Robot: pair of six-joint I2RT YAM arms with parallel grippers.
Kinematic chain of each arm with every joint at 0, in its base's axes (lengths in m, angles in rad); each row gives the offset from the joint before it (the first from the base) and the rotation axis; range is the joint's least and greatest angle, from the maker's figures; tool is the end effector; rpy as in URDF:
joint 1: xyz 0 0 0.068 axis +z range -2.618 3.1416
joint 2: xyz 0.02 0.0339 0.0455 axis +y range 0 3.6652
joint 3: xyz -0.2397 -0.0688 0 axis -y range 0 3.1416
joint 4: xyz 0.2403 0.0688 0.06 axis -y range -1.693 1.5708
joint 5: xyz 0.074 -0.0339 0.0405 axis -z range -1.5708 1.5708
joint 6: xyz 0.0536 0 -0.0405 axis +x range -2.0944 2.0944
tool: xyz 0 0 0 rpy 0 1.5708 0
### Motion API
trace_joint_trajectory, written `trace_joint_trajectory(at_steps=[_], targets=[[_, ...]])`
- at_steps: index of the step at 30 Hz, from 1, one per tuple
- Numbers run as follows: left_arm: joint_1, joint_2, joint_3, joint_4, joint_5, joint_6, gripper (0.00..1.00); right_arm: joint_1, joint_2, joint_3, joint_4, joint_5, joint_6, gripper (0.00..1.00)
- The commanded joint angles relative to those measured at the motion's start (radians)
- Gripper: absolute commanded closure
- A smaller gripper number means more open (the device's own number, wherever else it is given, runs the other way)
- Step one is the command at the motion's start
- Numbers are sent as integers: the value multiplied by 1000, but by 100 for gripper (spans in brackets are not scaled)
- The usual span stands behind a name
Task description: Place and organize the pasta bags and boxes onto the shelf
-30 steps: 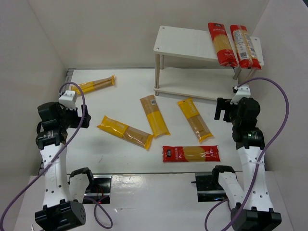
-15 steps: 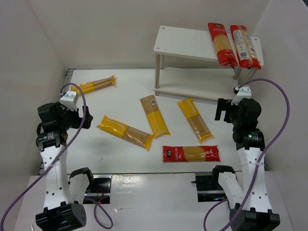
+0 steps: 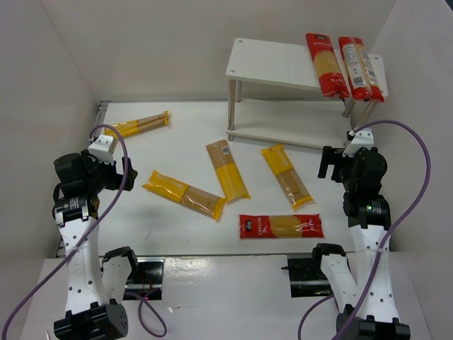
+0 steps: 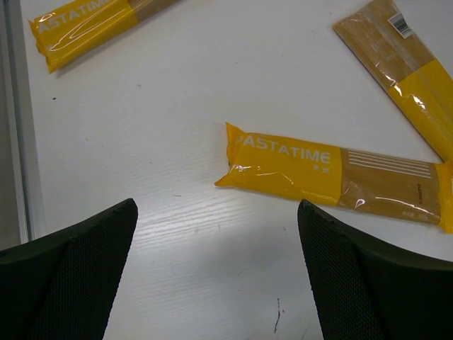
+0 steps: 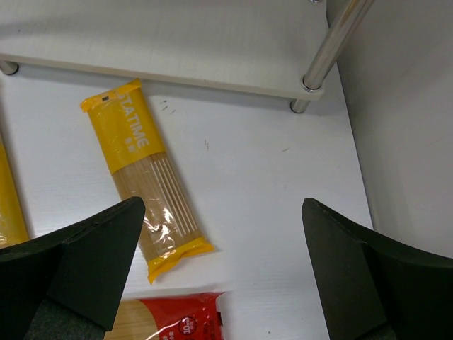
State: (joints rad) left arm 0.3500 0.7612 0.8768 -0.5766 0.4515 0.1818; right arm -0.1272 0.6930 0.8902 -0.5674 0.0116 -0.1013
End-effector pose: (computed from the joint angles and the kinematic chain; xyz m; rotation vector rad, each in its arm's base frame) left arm 0.1843 0.0424 0.3118 0.1137 1.9812 -0.1153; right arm 0.1769 -0.0233 0.3264 0.0329 1.9442 -0.1630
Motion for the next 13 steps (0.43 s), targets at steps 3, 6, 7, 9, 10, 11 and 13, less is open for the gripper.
trace_joint_trajectory(at_steps=[3, 6, 7, 9, 10, 11, 13], targets=[[4, -8, 4, 14, 38, 22, 1, -6, -7, -4, 57, 8, 3, 0], [4, -8, 4, 14, 47, 22, 1, -6, -7, -4, 57, 8, 3, 0], [4, -8, 4, 14, 47, 22, 1, -6, -7, -4, 57, 8, 3, 0], [4, -8, 4, 14, 47, 22, 1, -6, -7, -4, 57, 8, 3, 0], [4, -8, 4, 14, 47, 22, 1, -6, -7, -4, 57, 8, 3, 0], [4, -17, 4, 14, 47, 22, 1, -6, -7, -4, 57, 8, 3, 0], [4, -17, 4, 14, 47, 22, 1, -6, -7, -4, 57, 8, 3, 0]])
